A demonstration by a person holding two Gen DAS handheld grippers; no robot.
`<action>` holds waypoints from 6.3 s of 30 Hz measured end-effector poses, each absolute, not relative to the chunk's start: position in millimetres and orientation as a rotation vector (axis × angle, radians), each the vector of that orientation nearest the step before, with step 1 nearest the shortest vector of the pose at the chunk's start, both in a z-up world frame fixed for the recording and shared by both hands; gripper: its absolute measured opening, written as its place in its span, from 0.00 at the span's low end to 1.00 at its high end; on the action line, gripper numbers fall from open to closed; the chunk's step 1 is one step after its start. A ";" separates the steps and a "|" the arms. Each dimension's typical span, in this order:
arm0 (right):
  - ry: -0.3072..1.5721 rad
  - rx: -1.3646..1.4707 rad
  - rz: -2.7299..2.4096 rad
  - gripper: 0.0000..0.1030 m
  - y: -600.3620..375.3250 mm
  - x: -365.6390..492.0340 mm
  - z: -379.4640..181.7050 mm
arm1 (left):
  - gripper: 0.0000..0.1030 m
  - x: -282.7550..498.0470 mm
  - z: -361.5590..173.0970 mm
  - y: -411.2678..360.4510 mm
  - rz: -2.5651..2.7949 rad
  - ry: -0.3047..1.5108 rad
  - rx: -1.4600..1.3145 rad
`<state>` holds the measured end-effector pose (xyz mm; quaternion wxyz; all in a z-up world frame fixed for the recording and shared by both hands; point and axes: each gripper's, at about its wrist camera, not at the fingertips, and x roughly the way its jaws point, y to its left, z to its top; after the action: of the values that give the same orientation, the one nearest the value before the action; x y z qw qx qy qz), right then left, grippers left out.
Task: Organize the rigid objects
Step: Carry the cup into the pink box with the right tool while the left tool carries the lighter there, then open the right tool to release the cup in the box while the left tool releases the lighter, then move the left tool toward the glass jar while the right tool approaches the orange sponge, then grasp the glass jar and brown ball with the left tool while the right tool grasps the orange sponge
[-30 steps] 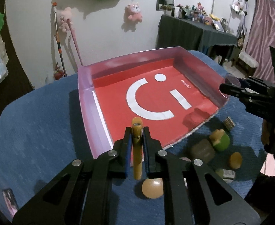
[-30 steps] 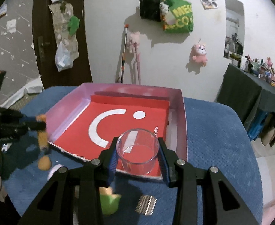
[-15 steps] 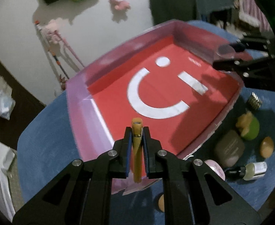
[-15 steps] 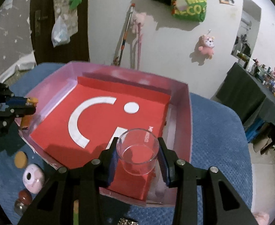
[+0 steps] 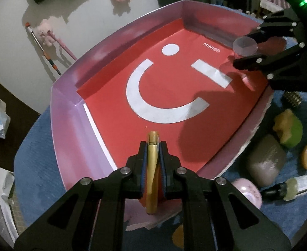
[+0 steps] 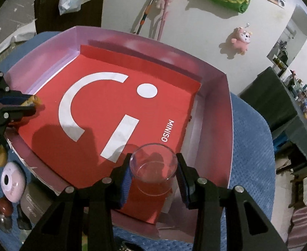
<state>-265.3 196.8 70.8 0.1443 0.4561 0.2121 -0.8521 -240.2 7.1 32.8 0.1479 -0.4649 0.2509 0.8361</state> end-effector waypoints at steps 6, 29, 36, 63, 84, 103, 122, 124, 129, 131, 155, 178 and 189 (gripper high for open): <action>0.673 1.323 -2.438 0.42 192.8 -263.9 68.7 | 0.10 -246.3 30.1 3.0 2.390 0.658 -1.364; 0.695 1.328 -2.396 0.56 185.0 -261.4 67.7 | 0.11 -240.8 31.3 -0.8 2.371 0.613 -1.339; 0.632 1.311 -2.415 0.62 188.4 -258.1 75.5 | 0.13 -239.7 32.0 -3.7 2.379 0.548 -1.332; 0.391 1.150 -2.468 0.80 204.9 -215.2 116.2 | 0.70 -204.4 68.3 -9.7 2.522 0.292 -1.102; 0.071 0.843 -2.577 0.97 239.1 -94.9 151.2 | 0.75 -101.8 95.5 -28.0 2.771 0.068 -0.854; -0.060 0.858 -2.701 1.00 247.1 -46.3 82.9 | 0.83 -43.5 36.5 -17.2 2.841 -0.090 -0.939; -0.052 0.978 -2.687 1.00 247.9 -57.3 47.2 | 0.84 -47.2 12.8 -8.0 2.798 -0.157 -1.050; -0.056 0.986 -2.682 1.00 248.2 -59.7 45.5 | 0.84 -49.7 11.2 -6.2 2.795 -0.146 -1.059; -0.028 1.002 -2.669 0.96 245.8 -65.5 41.9 | 0.84 -55.7 4.5 -5.0 2.773 -0.161 -1.102; -0.017 1.009 -2.669 0.95 245.3 -68.3 41.0 | 0.84 -57.9 2.0 -4.2 2.771 -0.158 -1.118; 0.069 0.953 -2.585 0.39 219.7 -69.9 39.4 | 0.33 -65.4 4.0 12.5 2.716 -0.084 -1.095; 0.016 0.870 -2.591 0.39 226.6 -63.2 67.5 | 0.28 -53.5 22.5 6.9 2.691 -0.124 -1.030; 0.012 0.856 -2.582 0.39 228.0 -63.7 70.7 | 0.28 -53.8 36.5 5.6 2.681 -0.140 -0.981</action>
<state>-63.7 228.0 70.7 0.2090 0.3079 0.0043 -0.9282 -53.8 5.6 36.5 0.1414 -0.3397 -0.0486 0.9286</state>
